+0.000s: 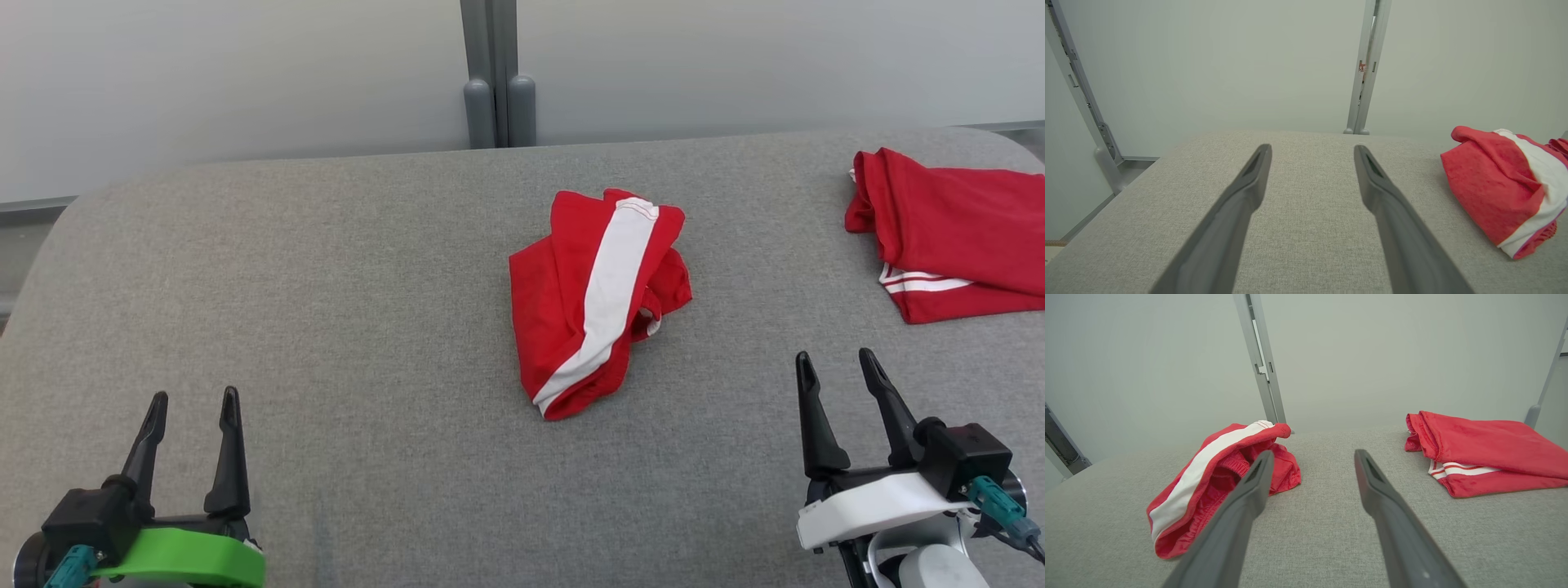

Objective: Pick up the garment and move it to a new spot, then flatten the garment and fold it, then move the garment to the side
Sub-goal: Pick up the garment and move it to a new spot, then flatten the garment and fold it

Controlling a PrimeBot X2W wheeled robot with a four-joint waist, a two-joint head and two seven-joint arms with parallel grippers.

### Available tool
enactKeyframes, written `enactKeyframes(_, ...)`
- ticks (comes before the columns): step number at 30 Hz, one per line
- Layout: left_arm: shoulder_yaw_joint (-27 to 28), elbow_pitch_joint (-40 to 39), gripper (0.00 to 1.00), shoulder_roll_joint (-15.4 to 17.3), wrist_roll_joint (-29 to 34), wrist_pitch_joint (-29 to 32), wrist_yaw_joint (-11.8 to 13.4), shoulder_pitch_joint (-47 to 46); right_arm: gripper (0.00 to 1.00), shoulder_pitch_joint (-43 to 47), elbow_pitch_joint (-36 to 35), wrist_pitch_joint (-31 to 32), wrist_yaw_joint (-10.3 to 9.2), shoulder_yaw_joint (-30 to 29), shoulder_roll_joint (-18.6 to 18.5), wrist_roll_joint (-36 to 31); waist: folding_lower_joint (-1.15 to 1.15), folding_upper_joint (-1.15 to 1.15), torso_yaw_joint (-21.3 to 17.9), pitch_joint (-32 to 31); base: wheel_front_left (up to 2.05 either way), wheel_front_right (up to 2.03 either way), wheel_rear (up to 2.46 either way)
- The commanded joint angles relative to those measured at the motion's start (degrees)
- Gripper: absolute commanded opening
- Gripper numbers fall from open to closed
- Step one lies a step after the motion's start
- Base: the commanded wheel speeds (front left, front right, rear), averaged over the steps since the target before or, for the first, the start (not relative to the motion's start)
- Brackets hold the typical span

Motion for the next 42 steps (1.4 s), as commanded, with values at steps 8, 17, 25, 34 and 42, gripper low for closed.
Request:
enactKeyframes(8, 0.9, 0.7, 1.0, -1.1, 1.4, 0.0, -1.2, 0.9, 1.0, 1.1, 0.1, -0.2, -0.1, 0.5, -0.1, 0.3, 0.0, 0.0, 0.3, 0.2, 0.0, 0.0, 0.0)
enactKeyframes(17, 0.9, 1.4, 1.0, -1.9, 2.2, 0.0, -1.6, 0.0, 1.0, 0.7, 0.6, -0.2, -0.1, 0.9, -0.1, 0.5, 0.0, 0.0, 0.1, 0.2, 0.0, 0.0, 0.0)
enactKeyframes(25, 1.1, 2.0, 1.0, -2.0, 2.5, 0.0, -1.6, -0.4, 1.0, 0.6, 0.9, -0.2, -0.1, 1.0, -0.2, 0.7, 0.0, 0.0, 0.1, 0.3, 0.0, 0.0, 0.0)
enactKeyframes(34, 0.8, 2.0, 1.0, -1.9, 2.6, 0.0, -1.7, -0.6, 1.0, 0.5, 0.9, -0.2, -0.1, 0.8, -0.2, 0.7, 0.0, 0.0, 0.1, 0.4, 0.0, 0.0, 0.0)
enactKeyframes(42, 0.9, 1.9, 1.0, -1.7, 2.6, 0.0, -1.7, -0.9, 1.0, 0.4, 0.7, -0.2, -0.1, 0.8, -0.2, 0.6, 0.0, 0.0, 0.2, 0.9, 0.0, 0.0, 0.0)
